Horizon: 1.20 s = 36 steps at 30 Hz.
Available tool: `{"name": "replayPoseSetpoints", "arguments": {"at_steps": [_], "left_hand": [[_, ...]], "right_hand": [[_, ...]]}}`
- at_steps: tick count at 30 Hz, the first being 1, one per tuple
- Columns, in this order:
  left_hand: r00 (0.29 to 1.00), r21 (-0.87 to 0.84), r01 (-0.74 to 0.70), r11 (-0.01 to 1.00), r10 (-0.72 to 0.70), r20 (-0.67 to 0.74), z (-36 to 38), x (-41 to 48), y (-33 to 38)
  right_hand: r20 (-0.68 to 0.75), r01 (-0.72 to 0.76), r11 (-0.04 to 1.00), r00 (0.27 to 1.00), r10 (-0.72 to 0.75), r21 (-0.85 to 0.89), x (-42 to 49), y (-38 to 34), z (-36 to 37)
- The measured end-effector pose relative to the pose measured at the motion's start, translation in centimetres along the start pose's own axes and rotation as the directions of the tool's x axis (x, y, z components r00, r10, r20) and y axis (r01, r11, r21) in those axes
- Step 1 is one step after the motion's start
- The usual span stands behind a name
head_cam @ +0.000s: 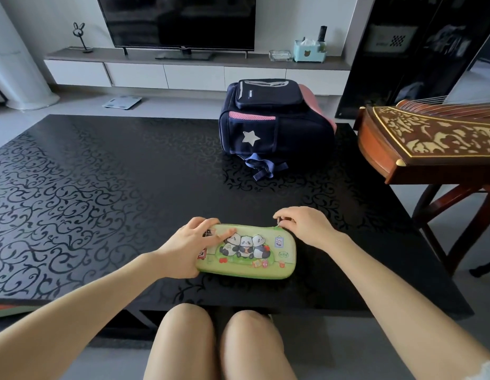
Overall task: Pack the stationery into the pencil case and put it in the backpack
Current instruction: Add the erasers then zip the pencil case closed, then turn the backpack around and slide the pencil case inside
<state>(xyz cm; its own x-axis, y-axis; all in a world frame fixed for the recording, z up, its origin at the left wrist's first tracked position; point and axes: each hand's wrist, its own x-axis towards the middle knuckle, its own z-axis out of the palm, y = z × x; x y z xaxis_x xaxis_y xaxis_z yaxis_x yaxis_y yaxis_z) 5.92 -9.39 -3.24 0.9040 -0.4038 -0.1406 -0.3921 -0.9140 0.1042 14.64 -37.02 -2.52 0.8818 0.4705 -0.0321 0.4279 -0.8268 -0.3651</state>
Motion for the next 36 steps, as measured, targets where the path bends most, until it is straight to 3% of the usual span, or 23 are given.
{"name": "replayPoseSetpoints", "arguments": {"at_steps": [3,4,6,8,12,15,19,23,26,27,32,36], "left_hand": [[0.997,-0.033,0.048,0.998,-0.046,0.06,-0.5,0.8,-0.2],[0.996,-0.034,0.053,0.998,-0.051,0.076,-0.8,1.2,-0.1],[0.994,-0.015,0.048,0.999,-0.047,0.095,-1.3,1.9,0.1],[0.994,0.002,0.048,0.999,-0.048,0.096,-1.6,2.4,0.3],[0.997,-0.003,0.074,0.997,-0.075,-0.013,-2.3,3.1,0.7],[0.985,-0.055,0.135,0.989,-0.14,-0.1,-3.9,3.2,0.6],[0.969,-0.083,0.169,0.982,-0.181,-0.167,-5.9,4.2,0.2],[0.962,-0.109,0.17,0.979,-0.189,-0.195,-7.9,6.5,0.9],[0.958,-0.115,0.16,0.98,-0.182,-0.22,-9.0,8.3,1.3],[0.958,-0.105,0.156,0.982,-0.176,-0.227,-9.2,8.7,1.3],[0.948,-0.07,0.124,0.99,-0.139,-0.288,-10.9,11.7,0.2],[0.905,-0.104,0.102,0.989,-0.136,-0.403,-11.9,14.5,-1.5]], "right_hand": [[0.114,0.061,0.989,0.991,-0.077,0.133,-0.8,-2.1,-1.2],[0.186,0.074,0.993,0.978,-0.091,0.094,-1.4,-3.0,-0.9],[0.28,0.148,0.97,0.956,-0.091,-0.19,-2.7,-4.3,0.9],[0.197,0.181,0.908,0.974,-0.112,-0.378,-3.6,-4.4,3.1],[-0.039,0.094,0.944,0.993,-0.112,-0.318,-4.8,-3.0,3.4],[-0.177,-0.097,0.966,0.983,0.054,-0.241,-6.0,0.0,1.6],[-0.317,-0.387,0.917,0.885,0.341,-0.094,-6.3,4.7,-2.0],[-0.23,-0.508,0.85,0.851,0.471,-0.137,-5.5,7.4,-3.8],[-0.042,-0.485,0.824,0.867,0.496,-0.291,-4.3,7.8,-4.3],[-0.039,-0.459,0.825,0.88,0.474,-0.329,-3.5,7.6,-4.8],[-0.305,-0.393,0.909,0.89,0.339,-0.138,3.5,7.0,-10.2],[-0.349,-0.434,0.901,0.849,0.397,-0.031,10.3,7.6,-12.3]]}}
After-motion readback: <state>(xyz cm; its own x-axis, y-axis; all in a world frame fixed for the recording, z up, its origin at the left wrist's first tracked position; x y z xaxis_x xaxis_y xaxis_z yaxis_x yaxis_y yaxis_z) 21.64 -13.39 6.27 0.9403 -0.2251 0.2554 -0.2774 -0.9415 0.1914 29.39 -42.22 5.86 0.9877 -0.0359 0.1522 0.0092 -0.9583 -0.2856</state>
